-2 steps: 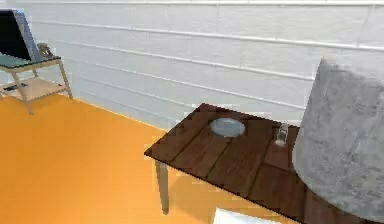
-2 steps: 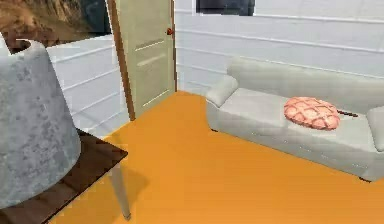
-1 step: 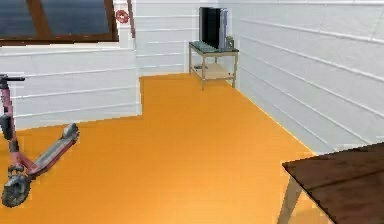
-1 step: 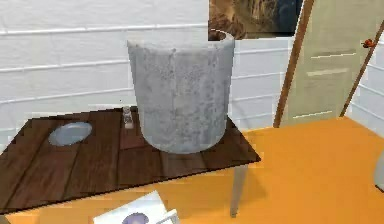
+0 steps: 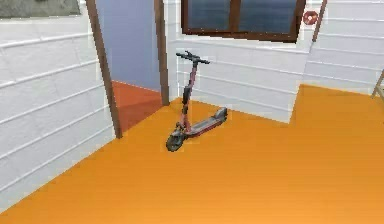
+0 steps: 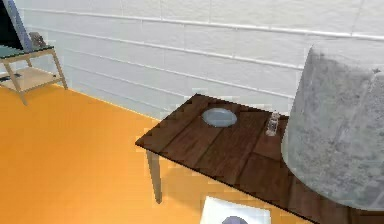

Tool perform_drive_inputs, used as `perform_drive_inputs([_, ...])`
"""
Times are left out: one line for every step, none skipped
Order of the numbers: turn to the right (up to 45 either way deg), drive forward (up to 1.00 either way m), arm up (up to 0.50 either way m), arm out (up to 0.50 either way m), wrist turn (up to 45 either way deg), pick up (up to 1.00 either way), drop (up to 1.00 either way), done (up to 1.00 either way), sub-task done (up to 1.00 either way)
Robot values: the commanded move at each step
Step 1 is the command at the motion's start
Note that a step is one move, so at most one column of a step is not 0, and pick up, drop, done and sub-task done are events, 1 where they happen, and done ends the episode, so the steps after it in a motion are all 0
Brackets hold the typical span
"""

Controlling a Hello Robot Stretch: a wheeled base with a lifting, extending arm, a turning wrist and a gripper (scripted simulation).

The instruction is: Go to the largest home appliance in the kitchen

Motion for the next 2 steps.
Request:
perform_drive_inputs([-15.0, 0.00, 0.00, 0.00, 0.0, 0.00, 0.00, 0.00, 0.00])
perform_drive_inputs([0.0, 1.00, 0.00, 0.00, 0.0, 0.00, 0.00, 0.00, 0.00])
